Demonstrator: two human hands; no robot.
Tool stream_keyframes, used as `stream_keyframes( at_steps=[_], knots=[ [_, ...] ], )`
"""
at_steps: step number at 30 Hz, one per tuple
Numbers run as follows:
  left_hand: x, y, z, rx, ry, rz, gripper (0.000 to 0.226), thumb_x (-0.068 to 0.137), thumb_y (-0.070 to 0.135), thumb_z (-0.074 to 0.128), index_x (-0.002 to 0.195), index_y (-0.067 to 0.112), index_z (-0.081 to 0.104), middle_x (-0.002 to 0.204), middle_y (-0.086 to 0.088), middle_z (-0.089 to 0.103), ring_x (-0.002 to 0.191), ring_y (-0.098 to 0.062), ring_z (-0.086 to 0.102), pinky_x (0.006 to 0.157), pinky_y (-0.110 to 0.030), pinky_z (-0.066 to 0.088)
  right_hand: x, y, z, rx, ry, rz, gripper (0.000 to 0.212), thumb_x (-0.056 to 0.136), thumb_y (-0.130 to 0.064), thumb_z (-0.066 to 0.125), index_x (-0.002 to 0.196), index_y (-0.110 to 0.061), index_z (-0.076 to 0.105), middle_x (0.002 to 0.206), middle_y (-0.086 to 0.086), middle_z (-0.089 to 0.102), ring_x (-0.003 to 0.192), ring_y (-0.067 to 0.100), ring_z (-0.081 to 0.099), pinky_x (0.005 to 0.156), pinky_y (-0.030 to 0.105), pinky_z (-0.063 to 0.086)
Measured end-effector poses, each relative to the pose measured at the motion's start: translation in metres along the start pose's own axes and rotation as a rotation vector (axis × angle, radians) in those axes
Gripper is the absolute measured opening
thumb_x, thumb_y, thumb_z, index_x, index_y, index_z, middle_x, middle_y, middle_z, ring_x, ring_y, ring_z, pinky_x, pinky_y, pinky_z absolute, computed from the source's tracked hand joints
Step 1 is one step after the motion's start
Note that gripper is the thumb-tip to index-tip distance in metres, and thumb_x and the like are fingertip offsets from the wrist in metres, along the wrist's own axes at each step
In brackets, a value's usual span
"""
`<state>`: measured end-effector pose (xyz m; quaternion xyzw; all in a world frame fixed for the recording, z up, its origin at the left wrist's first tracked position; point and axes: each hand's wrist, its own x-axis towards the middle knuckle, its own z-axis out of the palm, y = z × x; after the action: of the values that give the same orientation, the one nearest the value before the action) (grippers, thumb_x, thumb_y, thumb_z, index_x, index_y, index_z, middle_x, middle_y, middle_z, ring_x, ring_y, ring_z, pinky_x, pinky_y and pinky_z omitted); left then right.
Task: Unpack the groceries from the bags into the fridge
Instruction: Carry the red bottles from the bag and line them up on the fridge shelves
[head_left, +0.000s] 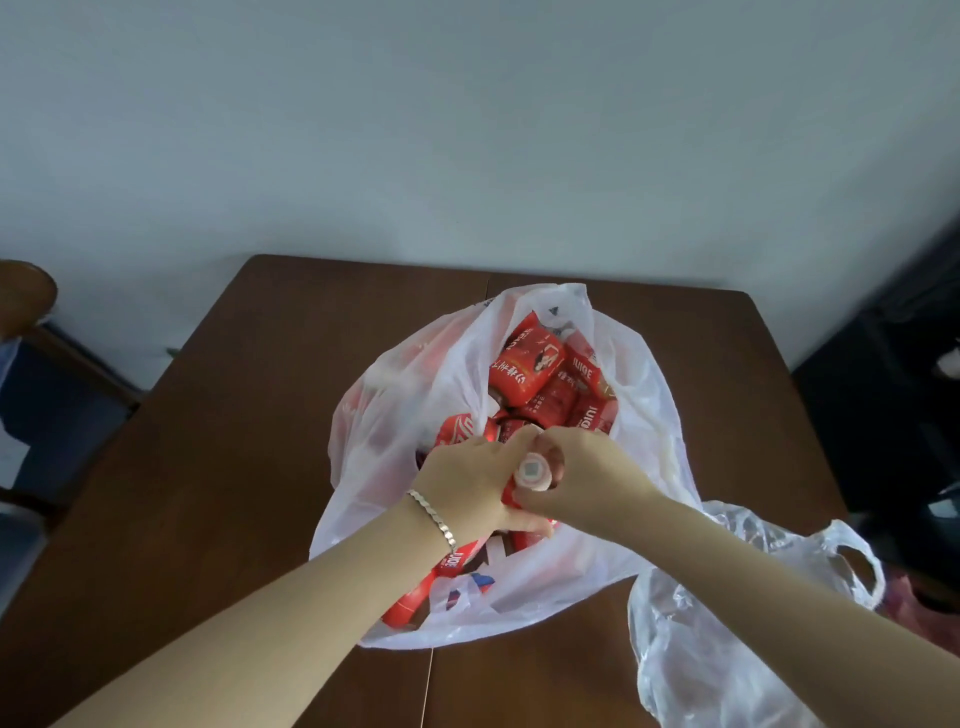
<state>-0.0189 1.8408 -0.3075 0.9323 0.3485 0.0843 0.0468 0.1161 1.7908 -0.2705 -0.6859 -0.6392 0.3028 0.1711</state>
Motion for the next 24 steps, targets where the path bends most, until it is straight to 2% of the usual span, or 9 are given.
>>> stream_keyframes(
  at_steps=[2,5,9,12,14,16,18,21,24],
  knots=[
    [-0.002,-0.006,0.011,0.008,0.189,0.093,0.068,0.049,0.061,0.08,0.095,0.017,0.06,0.06,0.003,0.064,0.052,-0.014,0.063,0.04,-0.019,0.045,0.003,0.004,0.008,0.031,-0.03,0.021,0.027,0.077,-0.029,0.07,0.08,-0.002,0.068,0.073,0.009,0.069,0.068,0.02,0.065,0.058,0.023,0.048],
    [0.0,-0.012,0.019,0.017,0.291,0.088,0.037,0.066,0.053,0.067,0.065,0.017,0.06,0.047,0.005,0.057,0.039,-0.013,0.054,0.033,-0.016,0.04,0.009,0.008,0.006,0.118,-0.058,0.114,0.022,0.078,-0.03,0.07,0.074,-0.009,0.067,0.067,0.001,0.064,0.057,0.007,0.055,0.05,0.012,0.04],
    [0.003,-0.011,0.018,0.036,0.241,0.028,0.047,0.066,0.066,0.056,0.069,0.019,0.063,0.047,0.007,0.057,0.039,-0.012,0.055,0.034,-0.017,0.039,0.017,0.009,-0.004,0.115,-0.217,0.143,0.02,0.081,-0.027,0.062,0.091,-0.011,0.071,0.066,-0.002,0.061,0.054,0.003,0.048,0.052,0.014,0.036],
    [0.003,-0.011,0.018,-0.036,0.233,0.052,0.043,0.066,0.063,0.06,0.076,0.021,0.06,0.049,0.007,0.058,0.042,-0.012,0.056,0.036,-0.016,0.037,0.027,0.01,-0.018,0.037,-0.36,0.13,0.028,0.083,-0.009,0.052,0.103,-0.017,0.07,0.077,-0.005,0.067,0.064,0.006,0.059,0.062,0.017,0.048],
    [0.003,-0.01,0.017,-0.031,0.214,0.086,0.042,0.06,0.057,0.073,0.079,0.02,0.061,0.05,0.008,0.059,0.042,-0.01,0.056,0.038,-0.014,0.03,0.042,0.014,-0.025,-0.104,-0.294,0.103,0.033,0.085,-0.004,0.049,0.105,-0.022,0.07,0.091,-0.006,0.068,0.082,0.01,0.064,0.077,0.022,0.054],
    [0.002,-0.01,0.016,0.001,0.208,0.108,0.045,0.055,0.056,0.079,0.074,0.019,0.064,0.05,0.01,0.058,0.041,-0.009,0.054,0.04,-0.012,0.023,0.065,0.021,-0.025,-0.238,-0.115,0.036,0.036,0.089,-0.005,0.048,0.113,-0.027,0.064,0.108,-0.005,0.063,0.097,0.015,0.06,0.087,0.028,0.052],
    [0.001,-0.012,0.015,0.024,0.202,0.141,0.044,0.054,0.059,0.077,0.072,0.02,0.065,0.052,0.011,0.06,0.043,-0.006,0.055,0.041,-0.012,0.023,0.084,0.025,-0.015,-0.325,-0.146,-0.125,0.049,0.09,-0.007,0.052,0.131,-0.033,0.048,0.125,-0.004,0.051,0.108,0.015,0.054,0.093,0.03,0.049],
    [-0.003,-0.015,0.019,0.022,0.188,0.16,0.04,0.06,0.061,0.066,0.072,0.023,0.067,0.055,0.01,0.063,0.046,-0.006,0.057,0.04,-0.012,0.034,0.107,0.033,0.017,-0.705,-0.363,-0.462,0.071,0.089,-0.02,0.06,0.142,-0.047,0.021,0.147,0.002,0.024,0.12,0.022,0.046,0.101,0.037,0.045],
    [-0.004,-0.017,0.02,-0.035,0.16,0.145,0.046,0.069,0.06,0.043,0.074,0.022,0.068,0.056,0.01,0.063,0.047,-0.007,0.058,0.038,-0.014,0.041,0.124,0.038,0.033,-0.885,-0.403,-0.593,0.075,0.089,-0.014,0.059,0.142,-0.05,0.018,0.156,0.009,0.001,0.123,0.029,0.042,0.1,0.042,0.044]
  ],
)
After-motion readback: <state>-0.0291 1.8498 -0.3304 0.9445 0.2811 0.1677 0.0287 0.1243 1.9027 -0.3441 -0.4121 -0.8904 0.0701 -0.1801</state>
